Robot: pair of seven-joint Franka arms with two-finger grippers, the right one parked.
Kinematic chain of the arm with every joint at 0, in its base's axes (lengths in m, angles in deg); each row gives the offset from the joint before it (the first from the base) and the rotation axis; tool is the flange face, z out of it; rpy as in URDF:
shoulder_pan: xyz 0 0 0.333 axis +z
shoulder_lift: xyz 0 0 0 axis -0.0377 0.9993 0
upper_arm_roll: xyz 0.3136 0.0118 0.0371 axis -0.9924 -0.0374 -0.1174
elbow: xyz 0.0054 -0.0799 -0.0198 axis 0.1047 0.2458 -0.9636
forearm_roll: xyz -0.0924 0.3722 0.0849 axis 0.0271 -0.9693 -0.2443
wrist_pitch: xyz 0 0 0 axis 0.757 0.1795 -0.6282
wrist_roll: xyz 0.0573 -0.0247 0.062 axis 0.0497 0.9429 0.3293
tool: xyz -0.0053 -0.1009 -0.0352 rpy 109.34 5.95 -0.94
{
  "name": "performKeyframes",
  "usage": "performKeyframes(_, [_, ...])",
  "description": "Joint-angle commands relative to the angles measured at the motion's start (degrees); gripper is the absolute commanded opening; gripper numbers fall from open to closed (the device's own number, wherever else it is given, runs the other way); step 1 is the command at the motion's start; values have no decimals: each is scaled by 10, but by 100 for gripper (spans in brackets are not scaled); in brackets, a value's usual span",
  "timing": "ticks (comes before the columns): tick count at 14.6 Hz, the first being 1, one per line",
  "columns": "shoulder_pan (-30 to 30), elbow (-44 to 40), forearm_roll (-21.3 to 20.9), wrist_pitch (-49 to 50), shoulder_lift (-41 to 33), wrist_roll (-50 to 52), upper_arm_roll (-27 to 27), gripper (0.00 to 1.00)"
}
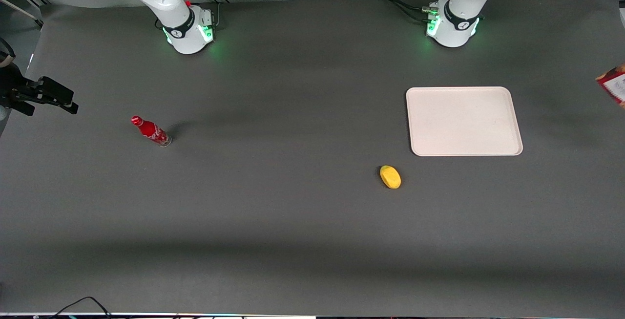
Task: Place red cookie box on tray
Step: 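Lift the shortbread box upright with the left gripper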
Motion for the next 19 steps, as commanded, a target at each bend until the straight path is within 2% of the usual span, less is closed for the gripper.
performKeyframes(1, [-6, -121, -35, 145, -2, 42, 33, 0])
performKeyframes(6, [-74, -122, -39, 158, -17, 33, 27, 0])
performKeyframes(11, [-257, -92, -49, 164, -35, 21, -38, 0])
performKeyframes(15, [-299, -16, -61, 137, -69, 20, -12, 0])
performKeyframes(17, [-298, 51, -85, 94, -95, 20, 21, 0])
performKeyframes(19, [-298, 142, -86, 26, -133, 19, 23, 0])
